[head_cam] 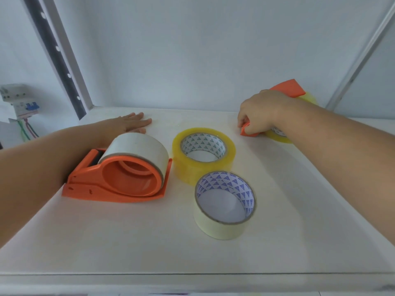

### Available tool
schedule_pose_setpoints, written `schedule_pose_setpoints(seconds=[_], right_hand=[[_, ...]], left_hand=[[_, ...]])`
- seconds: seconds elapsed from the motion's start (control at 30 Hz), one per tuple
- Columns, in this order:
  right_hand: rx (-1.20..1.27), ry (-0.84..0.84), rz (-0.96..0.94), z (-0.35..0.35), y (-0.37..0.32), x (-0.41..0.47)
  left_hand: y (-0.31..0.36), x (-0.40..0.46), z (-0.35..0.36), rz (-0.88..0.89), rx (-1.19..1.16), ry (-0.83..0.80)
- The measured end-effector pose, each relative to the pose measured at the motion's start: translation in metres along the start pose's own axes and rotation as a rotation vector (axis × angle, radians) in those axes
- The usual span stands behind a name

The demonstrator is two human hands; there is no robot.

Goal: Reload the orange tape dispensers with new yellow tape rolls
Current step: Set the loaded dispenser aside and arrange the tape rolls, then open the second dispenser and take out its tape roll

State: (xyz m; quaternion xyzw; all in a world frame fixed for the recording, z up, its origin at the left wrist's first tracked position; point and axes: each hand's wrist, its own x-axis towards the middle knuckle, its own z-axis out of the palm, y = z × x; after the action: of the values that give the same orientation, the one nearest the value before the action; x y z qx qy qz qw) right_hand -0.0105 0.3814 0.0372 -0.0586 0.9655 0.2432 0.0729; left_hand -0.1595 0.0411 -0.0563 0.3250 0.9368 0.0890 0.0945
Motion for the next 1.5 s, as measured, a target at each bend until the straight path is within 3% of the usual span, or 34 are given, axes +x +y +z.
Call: schedule_pose_setpoints(seconds=[0.2,0.57,0.67,0.83,0.97,1.1,1.2,1.37,1.5], right_hand=[[-0.012,0.017,0.044,0.000,-0.001,-0.001],[-0.101,-0.079,0.094,-0.011,-0.013,-0.006],[0.024,-0.061,0.118,-0.014,-0.019,-0.007],[0.333,0.166,0.033,-0.035,-0.047,-0.022],[0.628,0.287,-0.009,-0.055,-0.078,-0.048],[0.739,0.286,-0.059,-0.065,-0.106,-0.074],[0.827,0.276,-0.084,-0.068,-0.125,-0.090],[0.937,0.242,-0.104,-0.070,-0.152,-0.106],[0.976,0.307,-0.027,-0.066,-0.168,-0.111]], left_hand=[[0.007,-0.009,-0.002,-0.128,-0.297,0.038],[0.030,-0.035,-0.035,-0.272,-0.188,0.116],[0.046,-0.043,-0.046,-0.243,-0.259,0.184],[0.085,-0.074,-0.070,-0.073,-0.555,0.187],[0.114,-0.109,-0.081,0.002,-0.482,0.212],[0.137,-0.145,-0.069,0.004,-0.351,0.220],[0.141,-0.160,-0.046,-0.017,-0.292,0.318],[0.132,-0.167,-0.016,-0.001,-0.338,0.455],[0.131,-0.166,-0.004,0.054,-0.395,0.558]])
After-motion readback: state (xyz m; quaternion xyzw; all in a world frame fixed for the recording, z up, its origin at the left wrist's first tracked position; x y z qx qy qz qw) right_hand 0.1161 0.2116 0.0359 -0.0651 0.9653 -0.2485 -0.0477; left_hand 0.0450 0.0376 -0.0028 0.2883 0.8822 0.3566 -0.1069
